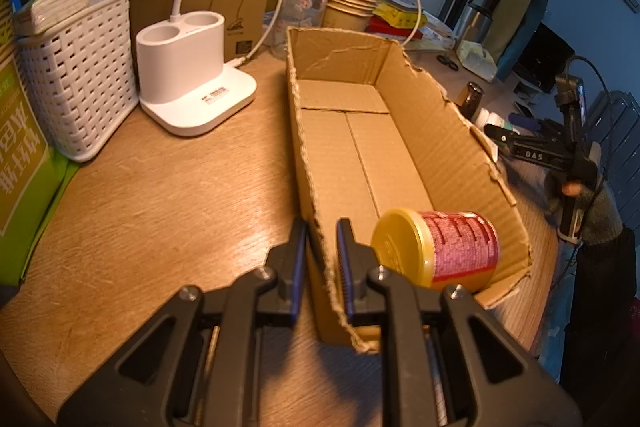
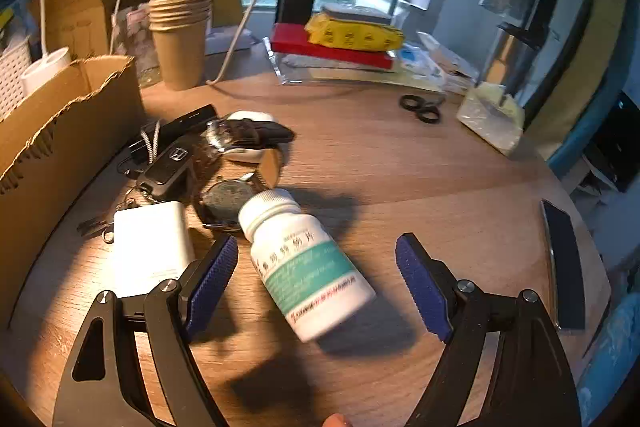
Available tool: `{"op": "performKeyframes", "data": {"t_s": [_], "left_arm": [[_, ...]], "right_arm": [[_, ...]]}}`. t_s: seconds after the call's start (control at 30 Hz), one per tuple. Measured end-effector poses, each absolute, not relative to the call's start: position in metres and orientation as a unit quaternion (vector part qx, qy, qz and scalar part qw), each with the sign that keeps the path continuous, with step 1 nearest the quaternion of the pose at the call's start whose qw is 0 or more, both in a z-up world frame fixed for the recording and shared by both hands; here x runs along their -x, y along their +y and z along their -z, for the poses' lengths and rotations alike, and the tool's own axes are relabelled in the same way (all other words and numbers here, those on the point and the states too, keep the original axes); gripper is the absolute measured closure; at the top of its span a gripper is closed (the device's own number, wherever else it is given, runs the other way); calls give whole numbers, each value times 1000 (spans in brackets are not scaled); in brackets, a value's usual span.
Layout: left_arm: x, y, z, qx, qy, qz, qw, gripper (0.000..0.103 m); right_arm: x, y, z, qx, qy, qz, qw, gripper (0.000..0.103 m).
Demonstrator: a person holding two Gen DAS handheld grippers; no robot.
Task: Organize rigid objects
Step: 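Grasp the white pill bottle with green label with the right tool, then carry the pill bottle with the right tool into the box and release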
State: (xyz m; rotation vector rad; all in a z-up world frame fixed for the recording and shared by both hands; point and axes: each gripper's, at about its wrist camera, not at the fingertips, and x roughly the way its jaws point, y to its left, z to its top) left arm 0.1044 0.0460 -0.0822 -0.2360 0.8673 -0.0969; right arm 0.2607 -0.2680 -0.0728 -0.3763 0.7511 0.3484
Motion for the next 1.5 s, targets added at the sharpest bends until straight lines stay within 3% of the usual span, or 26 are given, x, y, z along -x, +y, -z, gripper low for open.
{"op": "performKeyframes", "data": {"t_s": [0.07, 0.13, 0.2, 0.27, 0.73, 1.5], "left_arm": [[-104, 46, 82, 114, 419, 47, 900, 86], [-104, 46, 82, 114, 419, 47, 900, 86], [-104, 46, 82, 114, 419, 47, 900, 86], [-104, 46, 82, 114, 419, 47, 900, 86], [-104, 46, 82, 114, 419, 47, 900, 86], [-104, 46, 83, 113, 418, 47, 900, 86]], "right_arm": [[-262, -262, 77, 190, 369, -164, 895, 23], [-262, -259, 80, 194, 375, -162, 892, 32], [-261, -255, 84, 197, 383, -164, 888, 47], [-259, -253, 87, 199, 383, -164, 887, 53], [-245, -258, 78, 172, 367, -154, 901, 56], [-177, -206, 6, 176, 278, -221, 918, 56]]}}
